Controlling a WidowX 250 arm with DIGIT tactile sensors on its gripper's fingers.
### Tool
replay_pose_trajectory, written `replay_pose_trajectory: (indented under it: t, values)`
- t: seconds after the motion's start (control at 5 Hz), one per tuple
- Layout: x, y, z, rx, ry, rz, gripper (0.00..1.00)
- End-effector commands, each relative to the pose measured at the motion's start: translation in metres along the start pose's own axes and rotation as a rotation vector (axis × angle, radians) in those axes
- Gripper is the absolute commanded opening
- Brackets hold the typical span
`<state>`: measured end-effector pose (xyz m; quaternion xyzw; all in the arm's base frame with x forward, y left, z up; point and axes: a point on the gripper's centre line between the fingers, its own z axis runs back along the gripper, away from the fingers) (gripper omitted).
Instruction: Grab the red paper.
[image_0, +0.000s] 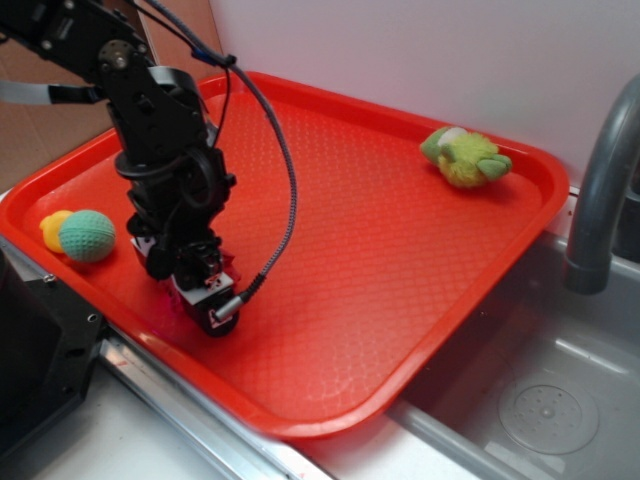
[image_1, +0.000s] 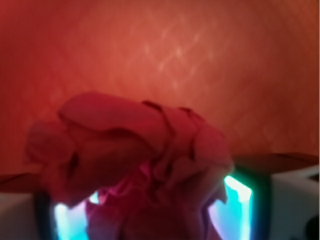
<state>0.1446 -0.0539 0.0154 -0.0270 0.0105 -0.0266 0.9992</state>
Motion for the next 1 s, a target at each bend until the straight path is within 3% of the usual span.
replay_pose_trajectory:
  t: [0.0, 0.2, 0.4, 0.6, 0.8]
  values:
    - [0.022, 0.003, 0.032, 0.046, -0.074, 0.045, 0.00]
    - [0.045, 0.032, 0.086, 0.059, -0.174, 0.163, 0.00]
    - [0.052, 0.080, 0.140, 0.042, -0.242, 0.364, 0.00]
    - [0.058, 0.088, 0.188, -0.001, -0.260, 0.406, 0.00]
    - [0.062, 0.083, 0.193, -0.002, -0.214, 0.392, 0.00]
